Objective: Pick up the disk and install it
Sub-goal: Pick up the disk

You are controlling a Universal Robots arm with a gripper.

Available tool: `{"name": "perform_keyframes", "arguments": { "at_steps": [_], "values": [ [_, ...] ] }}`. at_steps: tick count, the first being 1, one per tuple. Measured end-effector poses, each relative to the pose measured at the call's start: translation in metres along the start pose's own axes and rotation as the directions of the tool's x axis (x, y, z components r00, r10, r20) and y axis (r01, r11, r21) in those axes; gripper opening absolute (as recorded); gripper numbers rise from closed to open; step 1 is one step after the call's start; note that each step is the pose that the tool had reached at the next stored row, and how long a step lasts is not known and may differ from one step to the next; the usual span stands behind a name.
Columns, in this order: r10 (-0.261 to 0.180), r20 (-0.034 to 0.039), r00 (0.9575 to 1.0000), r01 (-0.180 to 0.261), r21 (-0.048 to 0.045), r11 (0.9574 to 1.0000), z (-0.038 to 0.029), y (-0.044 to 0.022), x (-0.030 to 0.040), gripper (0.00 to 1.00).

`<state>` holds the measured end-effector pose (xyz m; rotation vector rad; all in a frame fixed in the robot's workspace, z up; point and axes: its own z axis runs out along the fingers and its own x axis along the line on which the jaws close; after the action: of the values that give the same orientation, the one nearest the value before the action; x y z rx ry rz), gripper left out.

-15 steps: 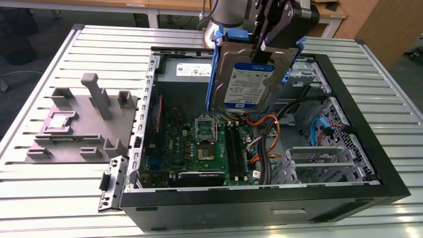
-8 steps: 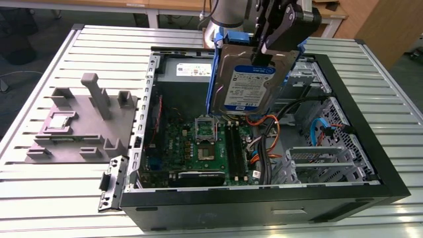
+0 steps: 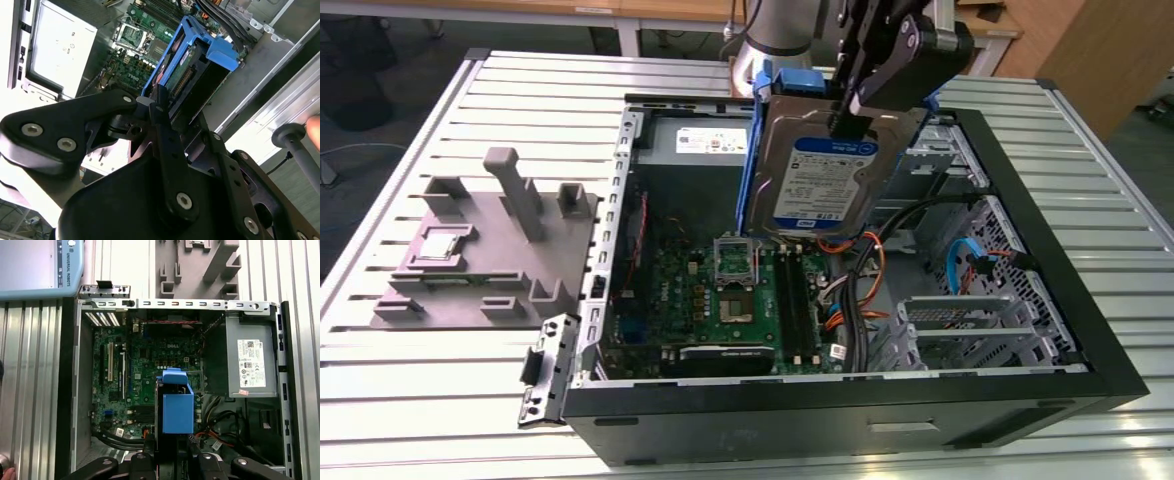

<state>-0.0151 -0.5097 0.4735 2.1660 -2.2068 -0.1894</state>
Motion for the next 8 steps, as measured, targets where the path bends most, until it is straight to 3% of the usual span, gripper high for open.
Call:
{"name": "perform_keyframes", "arguments": {
  "at_steps": [8],
  "values": [
    [0.000,0.0000,1.0000,0.000,0.0015,1.0000,0.0006,-0.0002,0.0088,0.35]
  ]
}}
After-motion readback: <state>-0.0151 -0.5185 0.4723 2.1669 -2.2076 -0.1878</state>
